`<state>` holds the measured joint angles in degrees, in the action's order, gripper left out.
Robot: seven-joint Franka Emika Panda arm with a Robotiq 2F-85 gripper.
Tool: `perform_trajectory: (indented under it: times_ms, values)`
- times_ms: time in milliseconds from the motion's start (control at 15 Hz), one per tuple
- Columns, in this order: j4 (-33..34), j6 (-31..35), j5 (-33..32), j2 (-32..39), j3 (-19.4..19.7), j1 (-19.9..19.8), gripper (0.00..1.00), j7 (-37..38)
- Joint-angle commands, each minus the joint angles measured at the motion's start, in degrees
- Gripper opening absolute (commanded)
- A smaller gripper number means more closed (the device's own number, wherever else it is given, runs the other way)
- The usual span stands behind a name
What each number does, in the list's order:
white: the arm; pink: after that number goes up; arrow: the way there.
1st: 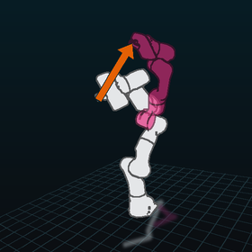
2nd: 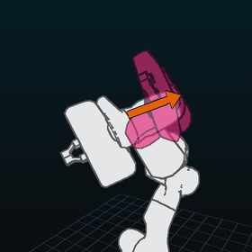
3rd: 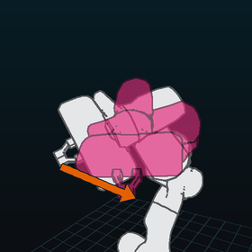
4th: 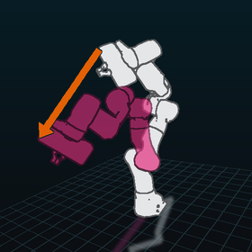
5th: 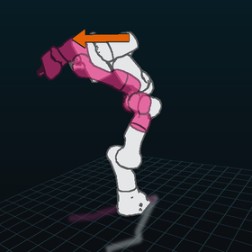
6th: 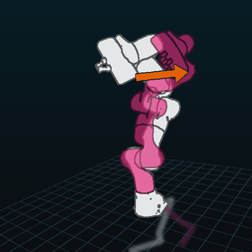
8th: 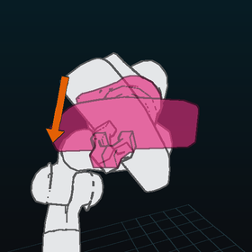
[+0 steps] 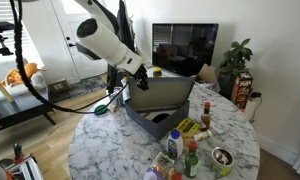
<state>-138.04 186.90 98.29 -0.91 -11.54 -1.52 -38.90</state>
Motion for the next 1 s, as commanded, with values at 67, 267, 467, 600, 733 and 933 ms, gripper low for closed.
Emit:
perform_trajectory:
  times_ms: [67, 267, 467, 600, 733, 933]
  values:
    - [0.6, 0.6, 0.8, -8.0, 0.4, -0.1, 0.00, 1.4]
    - [3.3, 1.8, 4.2, -11.8, -0.2, -0.3, 0.00, 0.7]
    - [7.2, 4.5, 7.9, -13.6, -2.5, -1.7, 0.00, 0.5]
    - [9.2, 6.4, 9.7, -13.1, -5.1, -3.5, 0.00, 2.4]
    - [10.6, 7.6, 10.8, -11.2, -8.3, -5.9, 0.00, 5.7]
    - [11.9, 10.2, 9.9, -8.3, -13.7, -9.9, 0.00, 12.0]
